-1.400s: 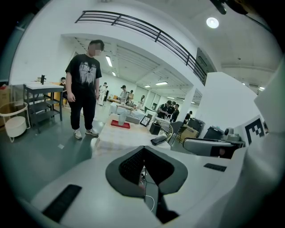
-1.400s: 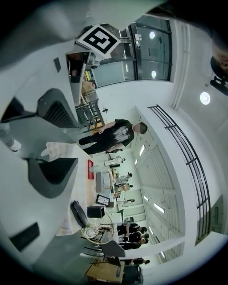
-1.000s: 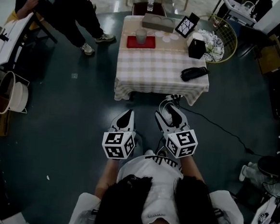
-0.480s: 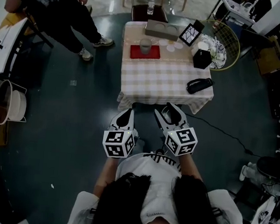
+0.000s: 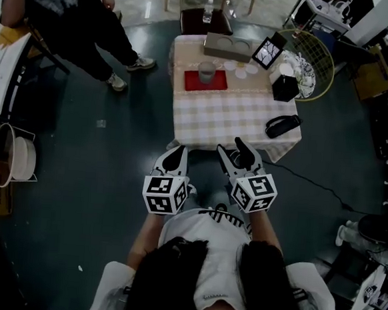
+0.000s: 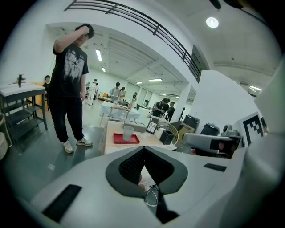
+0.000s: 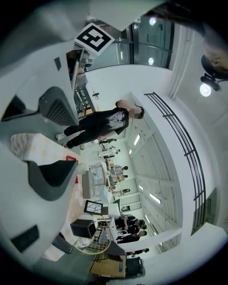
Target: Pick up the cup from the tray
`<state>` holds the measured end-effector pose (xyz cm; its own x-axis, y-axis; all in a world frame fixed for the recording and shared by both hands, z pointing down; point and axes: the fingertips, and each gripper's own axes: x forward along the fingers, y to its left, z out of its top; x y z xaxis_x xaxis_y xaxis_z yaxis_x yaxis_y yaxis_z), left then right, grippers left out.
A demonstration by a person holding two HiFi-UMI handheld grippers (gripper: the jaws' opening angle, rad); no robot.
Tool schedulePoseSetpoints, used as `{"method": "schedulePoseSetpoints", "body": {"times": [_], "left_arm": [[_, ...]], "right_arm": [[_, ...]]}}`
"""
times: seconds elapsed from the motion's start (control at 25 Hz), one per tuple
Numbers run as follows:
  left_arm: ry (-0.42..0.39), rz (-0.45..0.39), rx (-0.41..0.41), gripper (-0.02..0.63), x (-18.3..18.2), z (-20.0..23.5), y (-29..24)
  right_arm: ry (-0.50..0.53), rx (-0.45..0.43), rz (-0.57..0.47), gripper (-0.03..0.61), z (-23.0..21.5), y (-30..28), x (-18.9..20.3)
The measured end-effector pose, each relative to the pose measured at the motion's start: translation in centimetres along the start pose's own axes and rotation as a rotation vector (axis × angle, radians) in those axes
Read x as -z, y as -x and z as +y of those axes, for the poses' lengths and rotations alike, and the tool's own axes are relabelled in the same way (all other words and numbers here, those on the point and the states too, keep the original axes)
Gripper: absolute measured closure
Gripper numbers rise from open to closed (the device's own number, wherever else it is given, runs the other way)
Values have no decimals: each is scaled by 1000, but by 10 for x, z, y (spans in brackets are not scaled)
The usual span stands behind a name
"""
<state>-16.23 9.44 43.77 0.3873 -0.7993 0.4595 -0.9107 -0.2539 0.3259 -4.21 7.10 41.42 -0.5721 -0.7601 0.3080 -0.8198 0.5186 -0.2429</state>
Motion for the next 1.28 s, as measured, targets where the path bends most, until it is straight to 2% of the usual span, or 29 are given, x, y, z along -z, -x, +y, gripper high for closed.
{"method": "schedulePoseSetpoints", "body": {"times": [0.2,0.64,0.84,1.12,1.28], "left_arm": [[-21,10,15,607,-9,10,-6],[-12,36,6,607,-18,34,-36],[-13,41,-1,607,-30,41,-59],[36,56,-53,607,-42,58,-96],[78,66,-92,607,-46,68,-118]], "right_arm": [[11,8,-5,340,1,-14,-6],[31,0,-4,315,-19,-52,-13],[60,22,-68,308,-40,-77,-32],[109,-22,-79,261,-58,-124,-49],[133,-53,-35,249,-72,-155,-47]]}}
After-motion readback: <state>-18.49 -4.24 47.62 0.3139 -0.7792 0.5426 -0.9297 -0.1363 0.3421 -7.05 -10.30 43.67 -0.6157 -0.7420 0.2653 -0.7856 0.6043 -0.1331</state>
